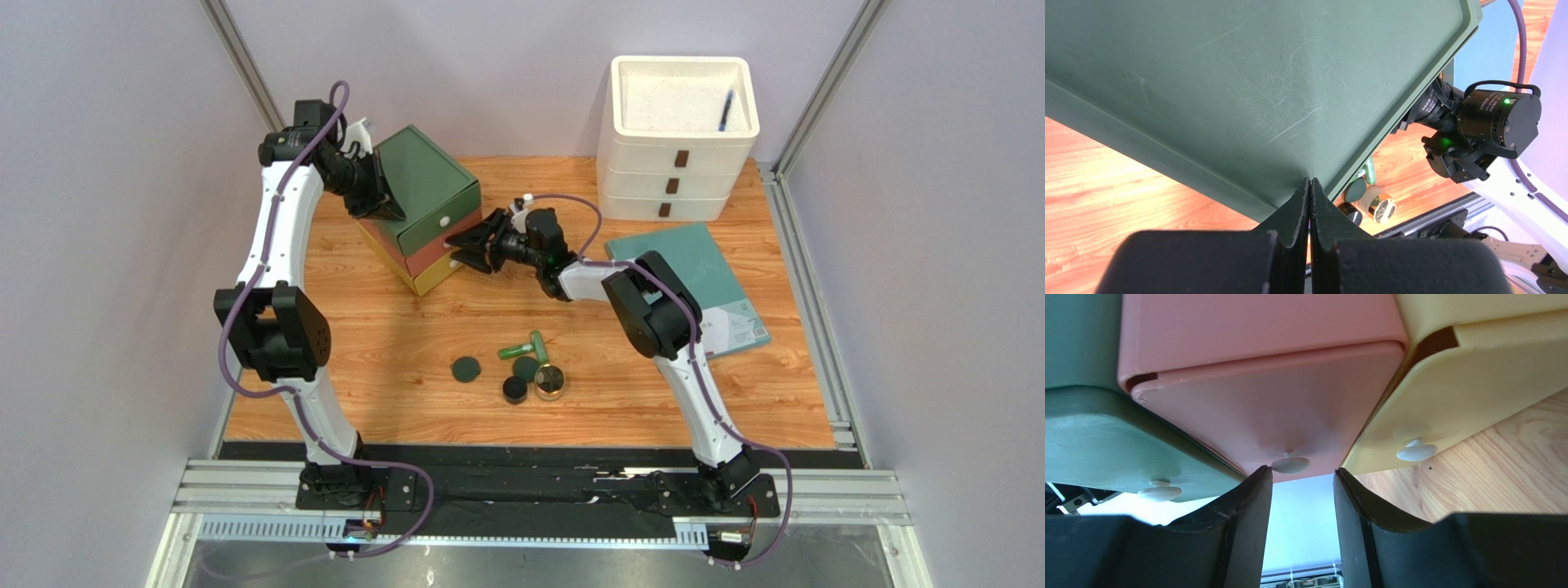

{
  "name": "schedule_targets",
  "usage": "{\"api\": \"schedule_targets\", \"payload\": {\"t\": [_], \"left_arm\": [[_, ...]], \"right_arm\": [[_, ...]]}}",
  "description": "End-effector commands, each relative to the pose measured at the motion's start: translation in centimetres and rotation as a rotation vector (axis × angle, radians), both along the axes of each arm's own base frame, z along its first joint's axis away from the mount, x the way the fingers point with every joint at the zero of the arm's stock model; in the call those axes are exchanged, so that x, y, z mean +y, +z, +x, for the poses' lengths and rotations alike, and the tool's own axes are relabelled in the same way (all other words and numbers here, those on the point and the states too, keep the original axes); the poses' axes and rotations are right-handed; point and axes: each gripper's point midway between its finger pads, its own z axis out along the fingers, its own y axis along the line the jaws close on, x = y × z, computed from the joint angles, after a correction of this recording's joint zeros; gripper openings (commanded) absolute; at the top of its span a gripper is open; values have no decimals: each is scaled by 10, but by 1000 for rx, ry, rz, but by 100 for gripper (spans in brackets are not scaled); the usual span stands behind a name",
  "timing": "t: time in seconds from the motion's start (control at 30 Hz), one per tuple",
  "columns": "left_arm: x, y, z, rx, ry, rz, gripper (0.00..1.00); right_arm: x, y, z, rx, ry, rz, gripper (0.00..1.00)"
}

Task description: Organize the makeup

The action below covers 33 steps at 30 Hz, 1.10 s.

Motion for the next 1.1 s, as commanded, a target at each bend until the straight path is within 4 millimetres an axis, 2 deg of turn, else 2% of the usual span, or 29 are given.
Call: {"api": "schedule_targets", "payload": {"t": [0.0, 0.37, 0.57, 0.8, 0.93, 1.0, 1.07], "left_arm": [[33, -43, -21, 153, 18, 165, 0], [33, -44, -21, 151, 18, 168, 0], [34, -44, -22, 153, 11, 175, 0], [35, -45, -22, 155, 11, 180, 0], [35, -44, -22, 153, 10, 180, 0], [35, -44, -23, 154, 8, 180, 0], [35, -45, -22, 153, 9, 185, 0]], "right_arm": [[6, 20, 4, -50, 6, 59, 45], [9, 15, 15, -31, -18, 61, 40], [10, 9, 19, -16, -33, 59, 29], [10, 10, 19, -14, -30, 63, 8], [5, 6, 12, -6, -20, 48, 3], [2, 13, 9, -18, -6, 46, 1], [-5, 7, 7, -11, -8, 24, 0]]}}
